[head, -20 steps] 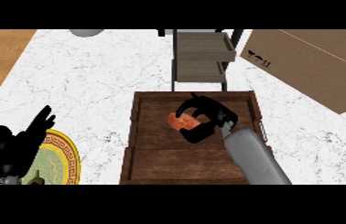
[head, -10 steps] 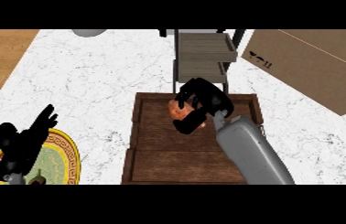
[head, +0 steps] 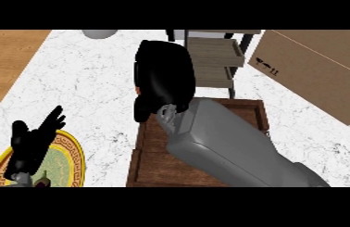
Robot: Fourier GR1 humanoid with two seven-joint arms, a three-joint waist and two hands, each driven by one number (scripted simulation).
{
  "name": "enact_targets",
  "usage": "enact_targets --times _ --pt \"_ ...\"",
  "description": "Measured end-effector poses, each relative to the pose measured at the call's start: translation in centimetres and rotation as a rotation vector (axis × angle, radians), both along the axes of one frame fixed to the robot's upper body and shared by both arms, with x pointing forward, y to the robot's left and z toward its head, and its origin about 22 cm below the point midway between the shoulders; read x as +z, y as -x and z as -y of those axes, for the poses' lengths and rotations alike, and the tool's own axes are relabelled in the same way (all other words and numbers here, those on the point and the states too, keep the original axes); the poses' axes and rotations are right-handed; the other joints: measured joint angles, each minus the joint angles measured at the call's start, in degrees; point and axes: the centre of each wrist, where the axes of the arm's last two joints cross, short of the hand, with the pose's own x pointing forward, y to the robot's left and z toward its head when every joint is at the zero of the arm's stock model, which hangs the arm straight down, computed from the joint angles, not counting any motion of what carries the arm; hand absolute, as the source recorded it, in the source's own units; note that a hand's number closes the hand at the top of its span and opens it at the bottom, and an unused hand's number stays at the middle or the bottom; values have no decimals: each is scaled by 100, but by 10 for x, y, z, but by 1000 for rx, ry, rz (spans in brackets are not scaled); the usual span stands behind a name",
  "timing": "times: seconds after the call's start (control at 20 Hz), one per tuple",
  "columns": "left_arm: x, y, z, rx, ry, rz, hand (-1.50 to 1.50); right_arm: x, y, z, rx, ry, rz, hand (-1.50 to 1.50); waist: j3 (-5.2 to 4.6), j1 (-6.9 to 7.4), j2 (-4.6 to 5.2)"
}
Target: Pick the sweet potato from the tray and place it in the tiered basket
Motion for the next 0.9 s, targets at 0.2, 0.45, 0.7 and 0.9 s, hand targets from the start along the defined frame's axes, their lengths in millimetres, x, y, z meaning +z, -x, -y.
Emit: enact_targets --times 0.2,0.45,0.7,0.9 --pt "0 -2 1 -8 -1 1 0 45 16 -22 -29 16 182 150 8 35 41" --pt "5 -12 6 -11 1 14 0 93 27 -42 -63 -4 316 150 21 74 129" --pt "5 -14 4 -19 0 22 0 134 25 -57 -115 -32 381 150 27 92 208" --pt "7 -13 4 -18 2 32 0 156 19 -66 -151 -45 407 150 37 88 260"
